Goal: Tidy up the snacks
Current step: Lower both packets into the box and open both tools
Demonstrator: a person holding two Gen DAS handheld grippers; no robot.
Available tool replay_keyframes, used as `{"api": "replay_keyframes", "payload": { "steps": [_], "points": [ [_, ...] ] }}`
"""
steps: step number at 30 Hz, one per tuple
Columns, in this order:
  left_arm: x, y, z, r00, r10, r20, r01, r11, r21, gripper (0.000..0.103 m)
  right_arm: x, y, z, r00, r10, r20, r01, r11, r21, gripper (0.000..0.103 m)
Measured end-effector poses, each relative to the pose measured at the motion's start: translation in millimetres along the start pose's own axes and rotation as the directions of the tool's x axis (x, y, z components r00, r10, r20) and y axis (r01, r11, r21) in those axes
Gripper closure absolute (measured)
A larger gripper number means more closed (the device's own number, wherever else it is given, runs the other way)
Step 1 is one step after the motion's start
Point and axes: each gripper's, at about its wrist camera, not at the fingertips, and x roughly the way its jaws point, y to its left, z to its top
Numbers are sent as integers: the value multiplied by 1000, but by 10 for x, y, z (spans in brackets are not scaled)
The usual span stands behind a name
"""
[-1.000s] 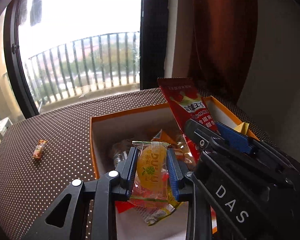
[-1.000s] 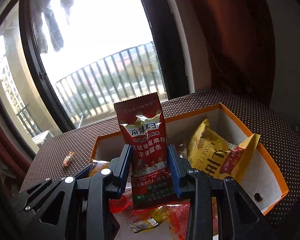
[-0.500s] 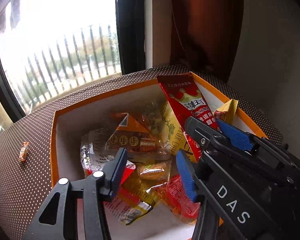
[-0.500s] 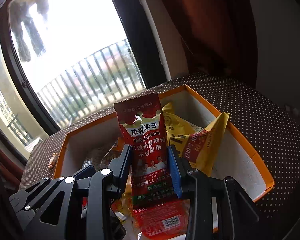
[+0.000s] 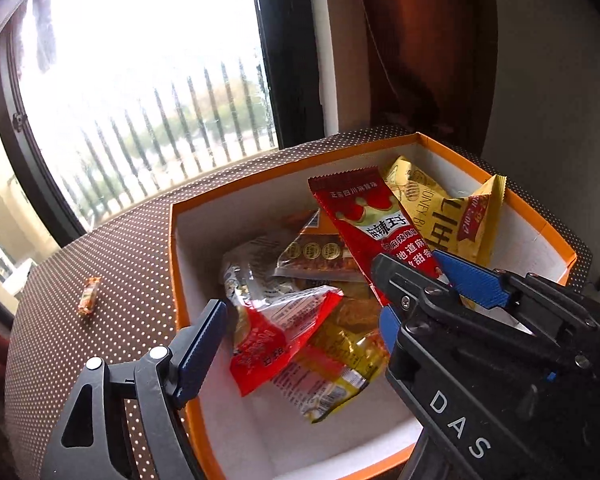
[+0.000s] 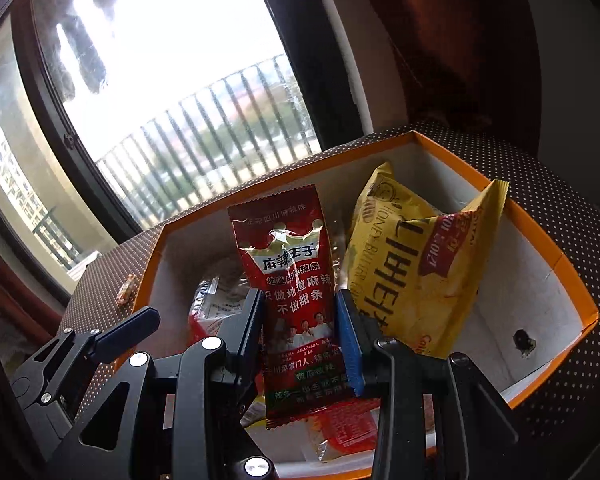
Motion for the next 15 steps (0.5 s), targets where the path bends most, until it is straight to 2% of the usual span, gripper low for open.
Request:
{"api": "replay_keyframes", "payload": {
  "steps": [4,7,9,13,15],
  "points": [
    [-20,107,-92,1000,13,-5,-13,1000,-19,22,2,136,-51,1000,12,-12,-12,1000,-24,63],
    [-91,130,-157,1000,-12,5,12,1000,-16,23,29,235,-86,1000,15,-21,-16,999,-39,61],
    [-153,134,-198,1000,19,10,-19,1000,-25,21,23,285,-96,1000,-3,-16,2,999,-52,61],
    [-208,190,-260,1000,-7,-6,6,997,-72,21,4,347,-109,999,8,-47,-10,999,-40,58],
    [-242,224,-296,1000,-6,1,6,997,-80,20,5,416,-141,998,15,-59,-18,998,-57,39]
  ]
}}
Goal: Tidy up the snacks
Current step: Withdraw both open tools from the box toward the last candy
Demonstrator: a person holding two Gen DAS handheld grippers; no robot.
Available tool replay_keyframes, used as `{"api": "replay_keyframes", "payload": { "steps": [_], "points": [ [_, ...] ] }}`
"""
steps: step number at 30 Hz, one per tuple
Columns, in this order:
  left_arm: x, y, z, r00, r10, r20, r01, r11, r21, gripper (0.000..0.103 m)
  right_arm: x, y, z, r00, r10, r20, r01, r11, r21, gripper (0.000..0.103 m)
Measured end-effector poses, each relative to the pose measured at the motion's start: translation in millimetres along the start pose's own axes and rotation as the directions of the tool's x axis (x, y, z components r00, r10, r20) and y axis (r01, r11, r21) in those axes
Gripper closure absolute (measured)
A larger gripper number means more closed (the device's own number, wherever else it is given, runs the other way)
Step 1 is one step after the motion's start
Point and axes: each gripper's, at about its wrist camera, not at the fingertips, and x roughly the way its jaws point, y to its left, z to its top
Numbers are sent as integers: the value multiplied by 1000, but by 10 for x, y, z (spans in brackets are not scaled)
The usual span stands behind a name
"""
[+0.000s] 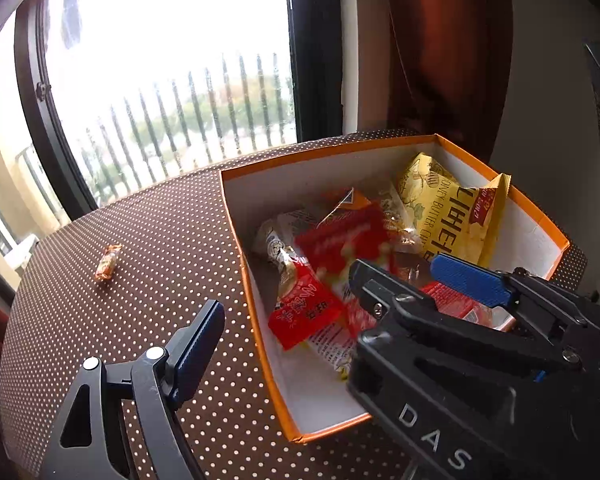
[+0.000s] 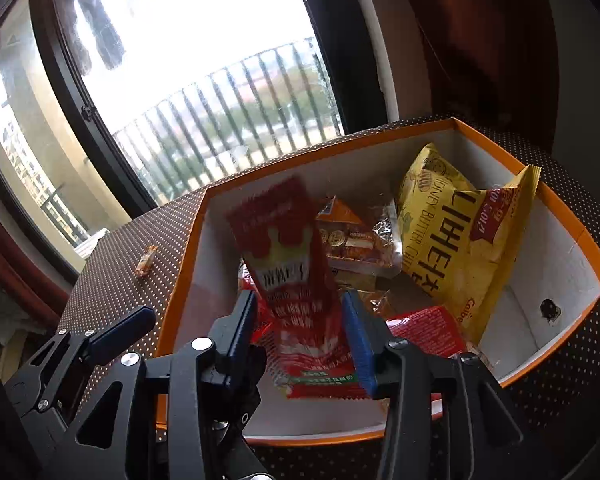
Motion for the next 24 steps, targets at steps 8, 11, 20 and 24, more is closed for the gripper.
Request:
{"api": "replay_keyframes", "payload": {
  "steps": [8,11,20,24],
  "points": [
    [-175,123,-89,999,9,31,-8,1000,-26,19,-75,212,-69,1000,-6,18,7,999,-40,30],
    [-251,187,-110,999,8,43,-6,999,-38,18,-129,297,-91,999,-15,33,17,998,-56,25],
    [-470,408,-148,996,18,84,-12,998,-65,16,-232,586,-96,998,-29,60,34,995,-96,23],
    [-562,519,-145,994,30,106,-22,997,-79,16,-264,726,-69,997,-26,76,34,993,-115,23]
  ]
}}
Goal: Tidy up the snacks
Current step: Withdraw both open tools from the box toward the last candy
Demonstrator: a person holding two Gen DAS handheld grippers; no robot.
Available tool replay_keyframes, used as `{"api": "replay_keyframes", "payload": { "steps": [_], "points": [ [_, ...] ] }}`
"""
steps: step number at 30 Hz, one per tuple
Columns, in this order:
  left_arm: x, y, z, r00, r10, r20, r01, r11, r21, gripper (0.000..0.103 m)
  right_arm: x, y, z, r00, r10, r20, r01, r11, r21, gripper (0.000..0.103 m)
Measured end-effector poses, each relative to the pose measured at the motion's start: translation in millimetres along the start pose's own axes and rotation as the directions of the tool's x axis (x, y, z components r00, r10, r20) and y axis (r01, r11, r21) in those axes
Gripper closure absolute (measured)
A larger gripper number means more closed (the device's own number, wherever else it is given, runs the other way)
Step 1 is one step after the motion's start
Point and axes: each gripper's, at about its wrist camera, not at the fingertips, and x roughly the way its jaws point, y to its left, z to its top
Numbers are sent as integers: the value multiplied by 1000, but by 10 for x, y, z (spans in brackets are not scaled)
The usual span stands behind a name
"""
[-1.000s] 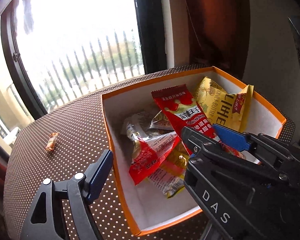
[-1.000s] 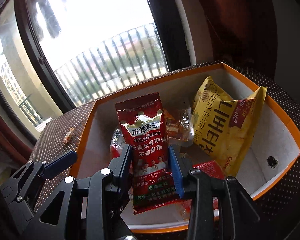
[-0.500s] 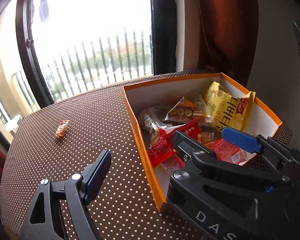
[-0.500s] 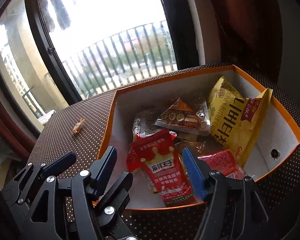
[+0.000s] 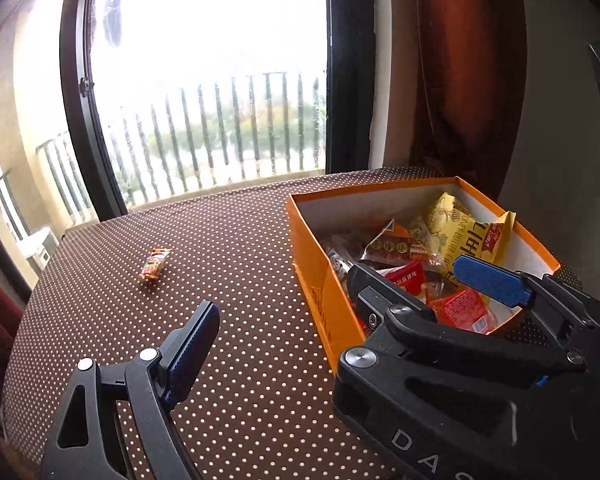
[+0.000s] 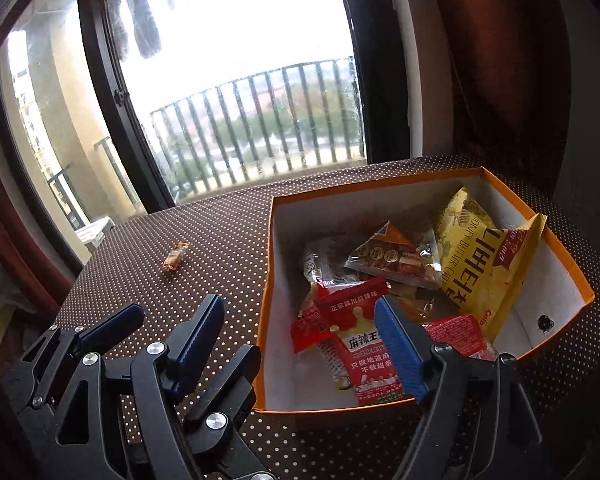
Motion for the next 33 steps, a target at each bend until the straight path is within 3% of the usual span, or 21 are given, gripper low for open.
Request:
{"api": "replay_keyframes", "payload": {
  "steps": [16,33],
  "points": [
    [-98,659,89,995,92,43,-89,993,-74,9,134,661,198,999,44,30,-41,995,-92,17],
    [241,1529,325,974,222,39,-214,967,-141,1,776,1396,531,993,111,26,-106,981,-161,4]
  ]
}}
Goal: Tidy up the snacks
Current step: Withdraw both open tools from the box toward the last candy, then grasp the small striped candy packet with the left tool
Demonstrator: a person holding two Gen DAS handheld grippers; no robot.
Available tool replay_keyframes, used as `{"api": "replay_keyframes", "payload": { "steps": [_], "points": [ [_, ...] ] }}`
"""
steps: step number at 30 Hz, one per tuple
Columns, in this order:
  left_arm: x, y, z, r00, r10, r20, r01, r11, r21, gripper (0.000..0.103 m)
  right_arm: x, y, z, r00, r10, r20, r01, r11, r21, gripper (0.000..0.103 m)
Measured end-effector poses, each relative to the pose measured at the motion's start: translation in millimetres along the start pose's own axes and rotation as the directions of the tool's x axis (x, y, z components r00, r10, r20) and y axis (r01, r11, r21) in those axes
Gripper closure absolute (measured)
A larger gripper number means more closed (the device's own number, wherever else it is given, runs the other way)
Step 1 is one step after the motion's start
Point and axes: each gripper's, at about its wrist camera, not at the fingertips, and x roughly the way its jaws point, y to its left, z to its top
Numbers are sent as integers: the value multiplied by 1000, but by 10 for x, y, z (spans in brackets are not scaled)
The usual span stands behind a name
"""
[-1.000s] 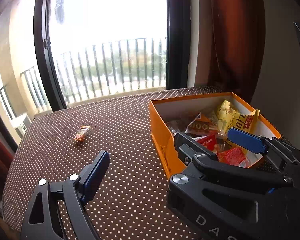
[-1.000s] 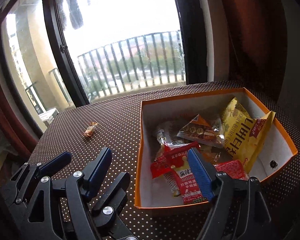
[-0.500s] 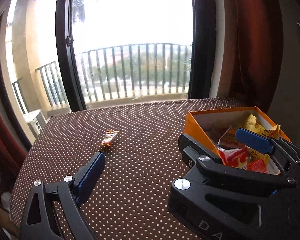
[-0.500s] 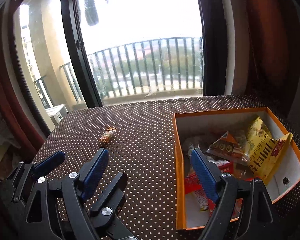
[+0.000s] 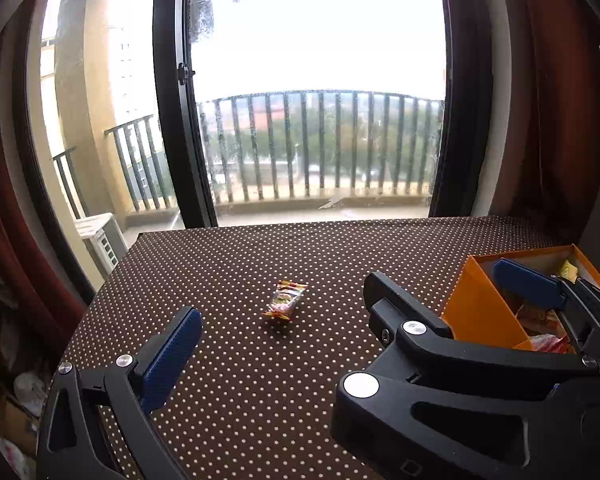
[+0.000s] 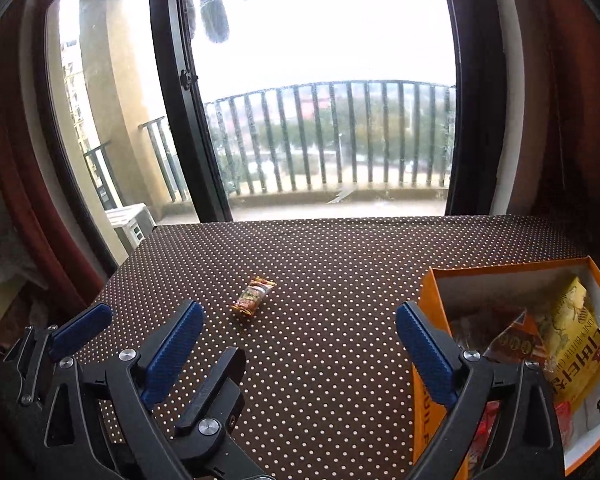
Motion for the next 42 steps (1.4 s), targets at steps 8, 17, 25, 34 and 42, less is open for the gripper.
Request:
{"api": "replay_keyframes", "payload": {
  "steps": [8,17,25,34,42],
  "points": [
    [445,188,193,999,-8,-41,8,1000,11,1,499,142,202,999,17,-38,-17,1000,-1,3],
    [1043,262,422,997,-26,-70,30,998,55,1,944,118,355,999,1,-40,1,999,49,2],
    [1724,267,376,985,-79,-153,88,995,53,1,1569,-64,285,996,-36,-85,45,993,105,2],
    [2076,283,243,978,-115,-173,126,991,55,1,1912,-190,217,992,-78,-102,90,988,126,2],
    [2295,297,79,961,-150,-234,163,986,37,16,2167,-239,118,982,-72,-175,94,988,121,2]
  ]
}}
